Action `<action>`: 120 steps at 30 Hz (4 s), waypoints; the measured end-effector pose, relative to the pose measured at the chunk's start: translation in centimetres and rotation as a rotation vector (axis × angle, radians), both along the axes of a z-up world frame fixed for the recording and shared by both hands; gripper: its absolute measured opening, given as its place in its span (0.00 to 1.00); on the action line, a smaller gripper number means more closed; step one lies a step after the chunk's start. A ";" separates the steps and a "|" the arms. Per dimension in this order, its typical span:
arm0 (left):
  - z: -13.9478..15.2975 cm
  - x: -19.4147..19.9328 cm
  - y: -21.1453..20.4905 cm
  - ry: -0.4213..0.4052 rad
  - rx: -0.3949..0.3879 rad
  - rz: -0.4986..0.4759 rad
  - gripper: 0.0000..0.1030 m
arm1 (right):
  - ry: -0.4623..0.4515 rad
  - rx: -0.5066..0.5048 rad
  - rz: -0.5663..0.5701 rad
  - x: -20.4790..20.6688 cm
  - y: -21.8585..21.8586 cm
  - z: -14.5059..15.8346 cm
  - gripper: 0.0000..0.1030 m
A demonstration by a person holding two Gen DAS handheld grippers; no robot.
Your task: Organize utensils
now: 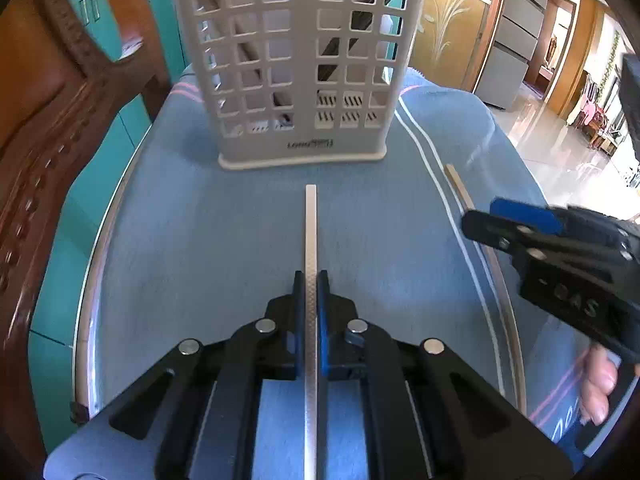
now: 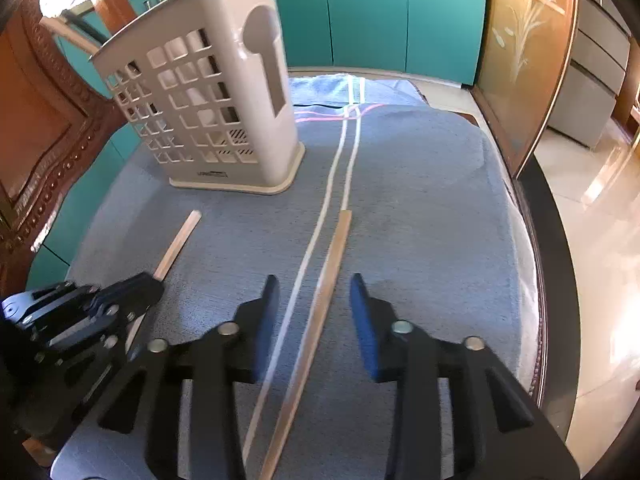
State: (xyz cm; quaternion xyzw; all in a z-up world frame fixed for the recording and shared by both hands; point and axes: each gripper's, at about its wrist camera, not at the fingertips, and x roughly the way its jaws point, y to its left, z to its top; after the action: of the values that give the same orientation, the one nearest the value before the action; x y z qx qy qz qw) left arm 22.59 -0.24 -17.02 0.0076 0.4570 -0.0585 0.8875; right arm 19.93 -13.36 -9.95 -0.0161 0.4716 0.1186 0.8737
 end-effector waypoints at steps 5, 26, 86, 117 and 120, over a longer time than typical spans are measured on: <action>0.0 -1.3 1.1 0.002 -0.027 0.002 0.07 | 0.000 -0.047 0.026 0.1 1.3 -0.8 0.38; 2.0 0.4 1.1 -0.003 -0.058 0.057 0.26 | 0.022 0.000 0.096 -0.9 0.6 0.5 0.26; 28.7 -6.6 6.6 -0.875 -0.282 0.228 0.07 | -0.699 0.493 0.014 -3.6 -3.9 27.7 0.07; 22.0 -0.2 4.0 -0.670 -0.096 0.254 0.40 | -0.620 0.261 0.006 -1.5 0.9 19.8 0.37; 22.0 -1.2 3.9 -0.676 -0.096 0.245 0.53 | -0.643 0.269 0.015 -3.1 0.6 20.6 0.45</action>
State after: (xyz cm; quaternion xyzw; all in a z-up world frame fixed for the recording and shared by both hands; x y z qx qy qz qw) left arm 21.41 3.62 5.01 -0.0699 0.1322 0.0329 0.9882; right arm 16.85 -12.73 10.67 0.0590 0.1524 0.1749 0.9709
